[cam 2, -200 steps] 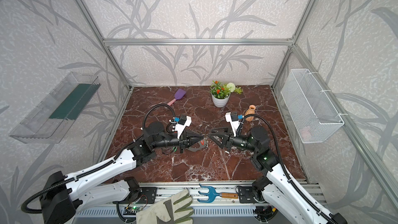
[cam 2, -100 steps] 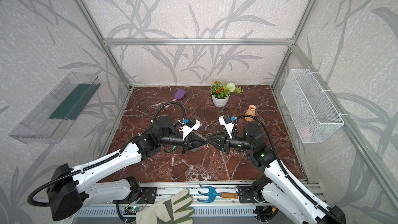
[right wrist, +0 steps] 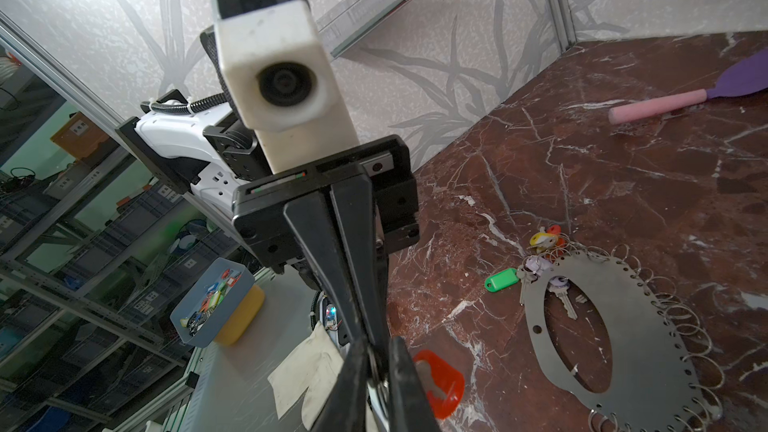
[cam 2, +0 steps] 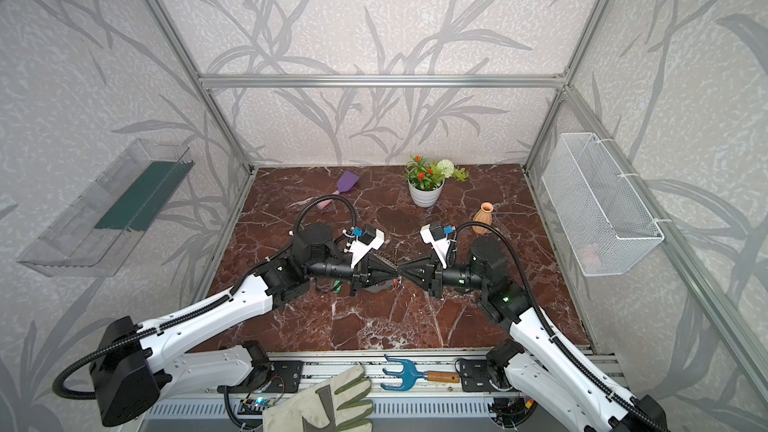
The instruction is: Put the keys on the keyring
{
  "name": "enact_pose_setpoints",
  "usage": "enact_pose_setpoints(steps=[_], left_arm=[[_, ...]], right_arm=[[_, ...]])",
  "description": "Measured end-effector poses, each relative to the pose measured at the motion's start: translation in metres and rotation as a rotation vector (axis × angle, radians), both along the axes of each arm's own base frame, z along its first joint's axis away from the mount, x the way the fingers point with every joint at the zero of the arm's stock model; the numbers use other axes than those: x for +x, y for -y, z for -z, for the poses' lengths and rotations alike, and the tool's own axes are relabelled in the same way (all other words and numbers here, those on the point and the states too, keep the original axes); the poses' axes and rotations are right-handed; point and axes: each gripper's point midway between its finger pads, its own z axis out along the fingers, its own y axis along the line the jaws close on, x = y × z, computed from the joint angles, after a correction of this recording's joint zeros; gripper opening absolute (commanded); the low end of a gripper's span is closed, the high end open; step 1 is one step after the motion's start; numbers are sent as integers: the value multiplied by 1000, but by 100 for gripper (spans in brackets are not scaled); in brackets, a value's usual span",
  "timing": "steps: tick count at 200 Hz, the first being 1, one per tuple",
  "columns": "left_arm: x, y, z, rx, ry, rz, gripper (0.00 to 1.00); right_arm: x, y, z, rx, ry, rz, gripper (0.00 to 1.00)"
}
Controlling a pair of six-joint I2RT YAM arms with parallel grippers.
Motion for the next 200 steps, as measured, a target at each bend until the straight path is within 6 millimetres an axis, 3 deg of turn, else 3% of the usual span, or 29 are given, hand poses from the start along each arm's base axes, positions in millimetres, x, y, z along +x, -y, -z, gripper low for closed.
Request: enact_pose_setpoints(steps=[55,86,104,124,157,200], left_arm=[[3,-1,0,0,-18,-11,0],[3,-1,0,-2,-32,-16,0],[5,-1,0,-7,-35,-24,27],[11,-3,2,-21,-40,-58,39],[21,-10,12,-54,-51,-122,46],[42,-37,12,-156,-87,-268,53]], right_arm=[[-1,-1,0,-2,15,-9,0],[-1,-1,0,-2,18,-7,0],[1,-1,-1,-1,22,5,0],[4,-1,-3,9,22,24,0],[13,-3,-5,38,7,61,0],[24,-4,-7,88,2,103,0]])
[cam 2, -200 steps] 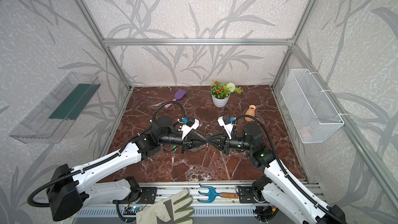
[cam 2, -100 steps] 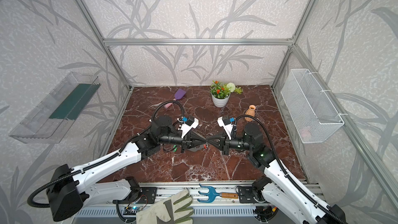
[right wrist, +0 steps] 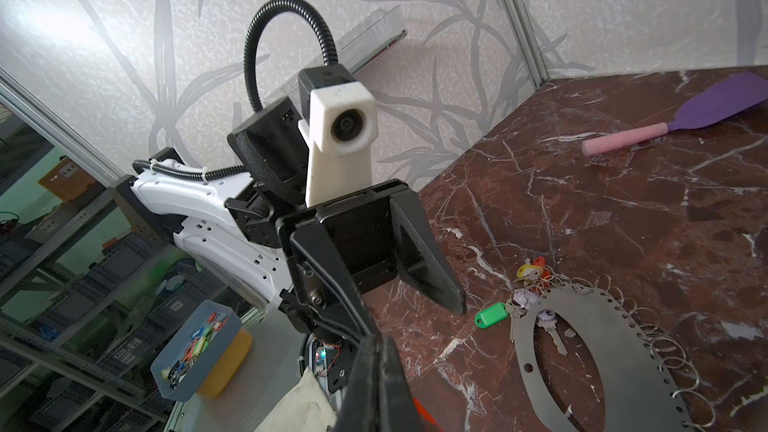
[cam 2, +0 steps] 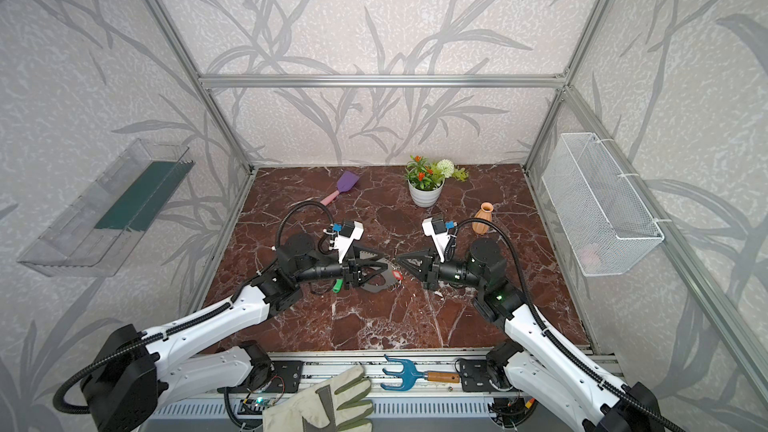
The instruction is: Put the keys on the keyring
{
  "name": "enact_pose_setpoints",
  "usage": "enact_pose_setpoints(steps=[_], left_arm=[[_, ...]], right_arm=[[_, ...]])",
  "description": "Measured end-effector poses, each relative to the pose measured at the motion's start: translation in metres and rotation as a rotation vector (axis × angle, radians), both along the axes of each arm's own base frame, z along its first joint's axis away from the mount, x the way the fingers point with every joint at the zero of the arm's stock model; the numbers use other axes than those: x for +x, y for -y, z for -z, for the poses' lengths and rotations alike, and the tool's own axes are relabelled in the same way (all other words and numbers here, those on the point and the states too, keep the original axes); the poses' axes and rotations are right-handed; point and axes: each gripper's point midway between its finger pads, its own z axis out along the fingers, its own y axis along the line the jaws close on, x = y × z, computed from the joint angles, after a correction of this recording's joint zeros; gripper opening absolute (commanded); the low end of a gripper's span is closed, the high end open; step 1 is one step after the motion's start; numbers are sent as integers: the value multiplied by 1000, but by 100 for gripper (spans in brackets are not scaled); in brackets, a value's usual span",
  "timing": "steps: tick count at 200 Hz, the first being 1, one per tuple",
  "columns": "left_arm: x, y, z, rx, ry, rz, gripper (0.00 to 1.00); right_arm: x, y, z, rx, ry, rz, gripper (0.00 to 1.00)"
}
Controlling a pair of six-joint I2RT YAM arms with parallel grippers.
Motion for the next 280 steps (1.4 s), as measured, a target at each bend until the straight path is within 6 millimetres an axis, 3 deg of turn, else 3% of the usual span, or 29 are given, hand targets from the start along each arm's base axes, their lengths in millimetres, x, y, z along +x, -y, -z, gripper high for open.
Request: enact_pose_setpoints(steps=[30,60,103,159,234,255,280], left_arm=[[7,-13,-17,-96,8,-61,54],[9,-12,-31,-165,6,-55,53],[8,3,-26,-166,-49,14,51],[-9,19,-30,-165,-50,102,46],[-11,36,-29,-161,-68,145,19],[-10,36,-29,-164,-73,145,21],[-10,36,-30,-168,-76,144,36]], right_arm=[[5,2,-1,47,-4,37,0],[10,5,-2,105,-9,70,0],[17,6,-12,183,-5,90,0],[18,6,-21,227,12,90,0],[18,6,-23,233,13,87,0],[17,6,-22,232,13,84,0],[16,6,-22,231,13,80,0]])
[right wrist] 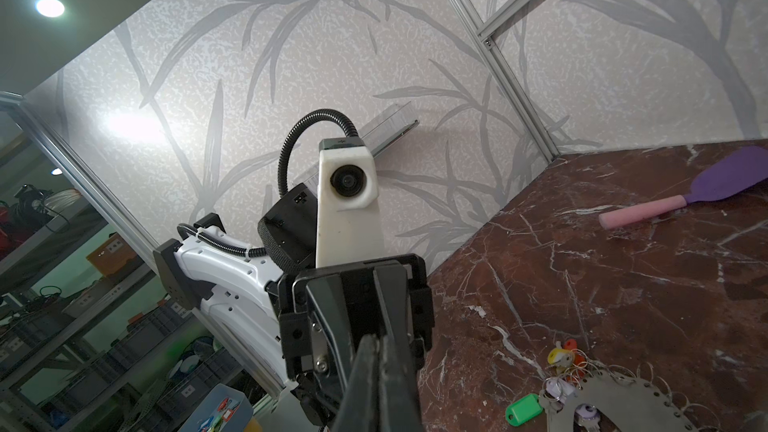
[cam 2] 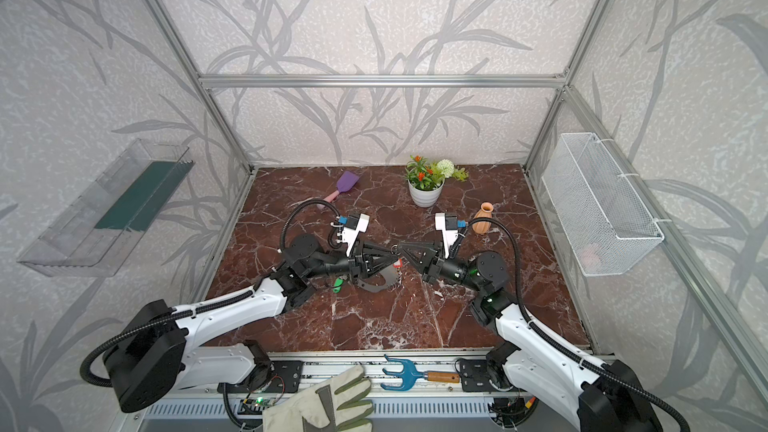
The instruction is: Put the keys on the keyring
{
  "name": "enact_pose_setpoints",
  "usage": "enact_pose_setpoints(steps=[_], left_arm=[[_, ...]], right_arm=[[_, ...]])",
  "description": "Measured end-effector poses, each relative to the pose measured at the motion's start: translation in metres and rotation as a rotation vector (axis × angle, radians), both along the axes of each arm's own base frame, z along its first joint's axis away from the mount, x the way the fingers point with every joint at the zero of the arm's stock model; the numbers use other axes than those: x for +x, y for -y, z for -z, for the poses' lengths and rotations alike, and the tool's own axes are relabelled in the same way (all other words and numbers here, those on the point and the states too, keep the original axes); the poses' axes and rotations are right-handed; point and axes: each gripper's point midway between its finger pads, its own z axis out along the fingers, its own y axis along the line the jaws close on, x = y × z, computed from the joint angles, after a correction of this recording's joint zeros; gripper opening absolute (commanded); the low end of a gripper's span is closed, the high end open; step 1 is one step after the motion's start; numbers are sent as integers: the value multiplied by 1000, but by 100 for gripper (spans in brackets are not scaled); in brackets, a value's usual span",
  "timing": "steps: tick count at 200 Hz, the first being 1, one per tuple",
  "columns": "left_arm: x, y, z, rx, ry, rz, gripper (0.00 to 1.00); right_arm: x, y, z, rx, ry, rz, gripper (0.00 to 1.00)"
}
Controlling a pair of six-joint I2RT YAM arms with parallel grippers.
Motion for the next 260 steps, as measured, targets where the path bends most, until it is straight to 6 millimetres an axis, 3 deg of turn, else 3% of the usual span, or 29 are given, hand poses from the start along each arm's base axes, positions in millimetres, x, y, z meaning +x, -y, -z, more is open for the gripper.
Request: enact_pose_setpoints(steps=[17,40,104,157,188,202,231,260], left_arm=[[1,0,-1,-4,-3,-5,39],[2,-1,-3,-8,-9,-14,36],[8,-5,-5,-19,-27,-31,20],[9,-6,-7,-27,-38,-36,0],[9,-6,-7,-27,-42,-35,0],[9,-7,-4,-15,-53,-35,0],[4,-10,3,41,-53,-44,0],[-5,-14,7,120,14,-42,0]], right_arm=[[-1,0,2,-3,-3,-1,0],[-1,0,2,-4,-4,-2,0],[-1,0,3,-6,-1,-2,0],[-1,0,4,-9,-2,0,0],[-1,0,4,-14,0,0,0],[-2,0,8,-39,-6,-2,15],[-9,3,7,-153,-4,10,36],[-26,10,-13,-229,68,-1,42]])
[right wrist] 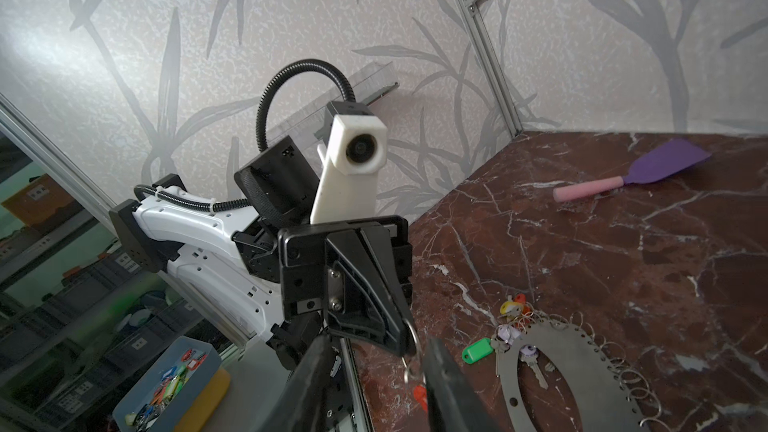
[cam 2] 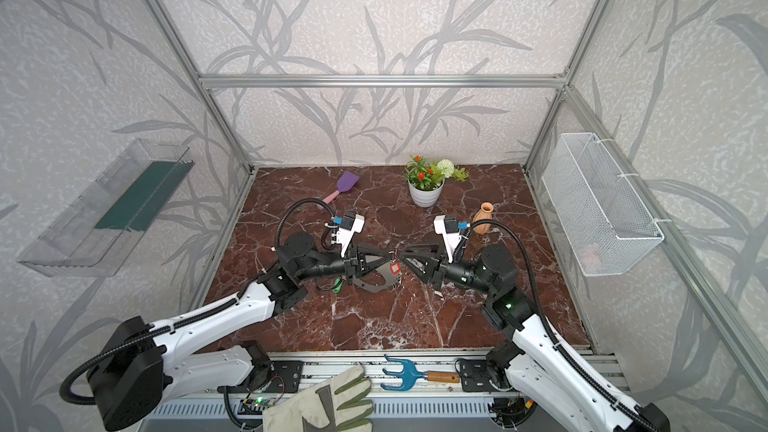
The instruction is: Put the keys on the keyring
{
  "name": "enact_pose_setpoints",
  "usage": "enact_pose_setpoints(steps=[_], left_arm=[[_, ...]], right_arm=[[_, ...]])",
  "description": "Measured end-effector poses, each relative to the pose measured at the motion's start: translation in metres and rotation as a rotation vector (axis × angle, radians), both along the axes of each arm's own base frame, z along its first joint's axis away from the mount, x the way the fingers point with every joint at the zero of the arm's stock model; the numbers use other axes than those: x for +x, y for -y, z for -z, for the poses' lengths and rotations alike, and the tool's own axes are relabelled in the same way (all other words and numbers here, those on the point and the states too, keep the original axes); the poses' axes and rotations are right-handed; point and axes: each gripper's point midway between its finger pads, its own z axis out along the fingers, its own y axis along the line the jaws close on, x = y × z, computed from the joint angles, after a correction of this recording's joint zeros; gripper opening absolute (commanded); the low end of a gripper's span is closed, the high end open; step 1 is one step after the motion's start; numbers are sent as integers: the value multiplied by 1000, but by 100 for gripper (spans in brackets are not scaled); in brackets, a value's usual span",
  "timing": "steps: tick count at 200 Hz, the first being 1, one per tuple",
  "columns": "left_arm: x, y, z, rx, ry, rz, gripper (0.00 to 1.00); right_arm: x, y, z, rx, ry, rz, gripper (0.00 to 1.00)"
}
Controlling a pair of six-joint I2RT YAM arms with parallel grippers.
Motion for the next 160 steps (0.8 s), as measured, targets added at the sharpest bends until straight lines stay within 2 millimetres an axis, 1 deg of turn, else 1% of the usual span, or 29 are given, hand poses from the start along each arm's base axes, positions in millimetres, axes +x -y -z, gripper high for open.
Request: enact_pose_setpoints(steps=[13,23,38,57,74,85,99,116,160], left_arm=[[-3,1,1,33,29,20,0],[-5,2,1,57,48,41,0],[-10,4,0,76,72,79,0],[-15,6,2,91,86,122,0],[-19,7,4,100,91,153,0],[-23,7,6,105,90,172,0],[-24,7,8,108,89,185,0],[-26,7,9,110,89,200,0],[-31,8,13,114,82,231,0]], right_arm=[[-6,-1,-3,-29,6,-31,42],[-7,-4,1,-57,-6,-55,41],[-9,-8,14,-105,-39,-84,41],[-10,-11,36,-169,-97,-110,38],[-14,-12,45,-197,-119,-129,34],[-16,-13,49,-208,-124,-139,29],[-19,-15,51,-216,-127,-153,27],[-22,-18,54,-224,-122,-171,21],[-24,-21,55,-230,-124,-181,11]])
